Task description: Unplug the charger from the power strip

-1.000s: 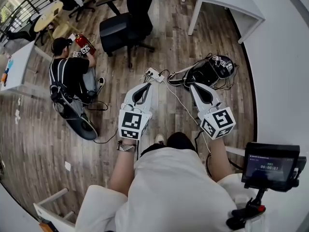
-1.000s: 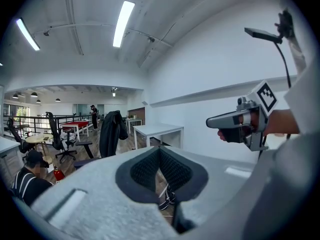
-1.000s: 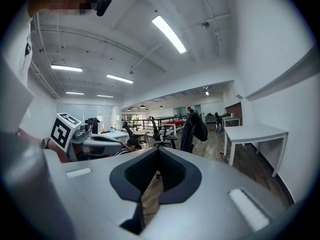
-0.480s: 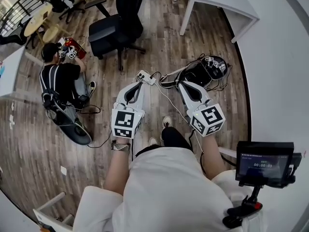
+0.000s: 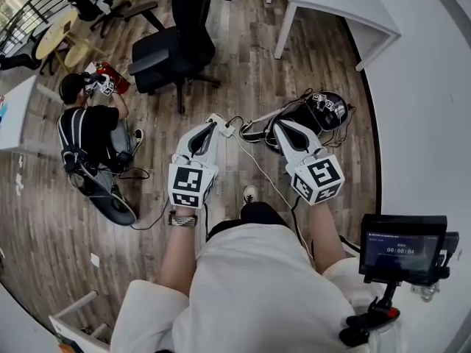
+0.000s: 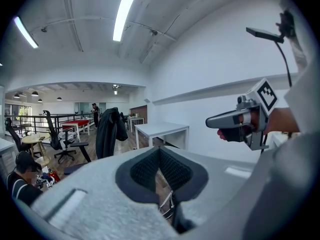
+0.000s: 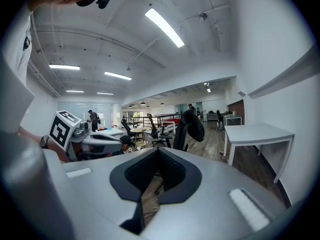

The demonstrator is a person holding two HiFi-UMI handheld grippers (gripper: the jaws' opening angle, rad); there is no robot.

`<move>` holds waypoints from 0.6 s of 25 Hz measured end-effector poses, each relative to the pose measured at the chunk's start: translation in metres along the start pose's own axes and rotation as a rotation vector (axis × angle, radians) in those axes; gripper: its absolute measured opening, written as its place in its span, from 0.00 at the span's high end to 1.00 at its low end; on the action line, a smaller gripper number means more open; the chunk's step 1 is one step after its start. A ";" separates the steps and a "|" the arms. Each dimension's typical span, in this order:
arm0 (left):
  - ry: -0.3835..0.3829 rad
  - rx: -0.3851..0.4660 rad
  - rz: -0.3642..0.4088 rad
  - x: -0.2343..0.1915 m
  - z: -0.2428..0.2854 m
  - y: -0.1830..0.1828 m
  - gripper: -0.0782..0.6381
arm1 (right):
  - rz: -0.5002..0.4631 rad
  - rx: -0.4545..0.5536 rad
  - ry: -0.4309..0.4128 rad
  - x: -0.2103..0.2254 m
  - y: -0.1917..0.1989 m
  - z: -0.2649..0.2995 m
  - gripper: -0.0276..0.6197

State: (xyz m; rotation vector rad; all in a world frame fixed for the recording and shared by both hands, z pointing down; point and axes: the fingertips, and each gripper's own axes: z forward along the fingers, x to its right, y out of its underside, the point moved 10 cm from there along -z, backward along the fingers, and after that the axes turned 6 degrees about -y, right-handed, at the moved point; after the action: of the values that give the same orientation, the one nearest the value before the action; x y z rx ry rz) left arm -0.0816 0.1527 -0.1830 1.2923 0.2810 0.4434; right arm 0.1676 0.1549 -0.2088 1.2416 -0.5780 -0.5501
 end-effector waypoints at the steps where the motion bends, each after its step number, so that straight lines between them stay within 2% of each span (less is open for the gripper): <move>1: -0.005 0.003 0.004 0.000 -0.001 -0.001 0.90 | -0.003 0.001 -0.002 0.000 -0.002 0.000 0.95; 8: -0.048 -0.017 0.015 -0.002 -0.009 0.001 0.89 | -0.007 -0.007 -0.034 0.001 0.000 0.000 0.95; 15: -0.063 -0.057 0.036 -0.005 0.050 0.012 0.89 | 0.037 -0.042 -0.069 0.057 0.017 0.025 0.95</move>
State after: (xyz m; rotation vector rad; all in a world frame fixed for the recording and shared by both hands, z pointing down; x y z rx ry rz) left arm -0.0658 0.1101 -0.1585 1.2547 0.1907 0.4375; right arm 0.1941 0.1033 -0.1812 1.1732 -0.6433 -0.5735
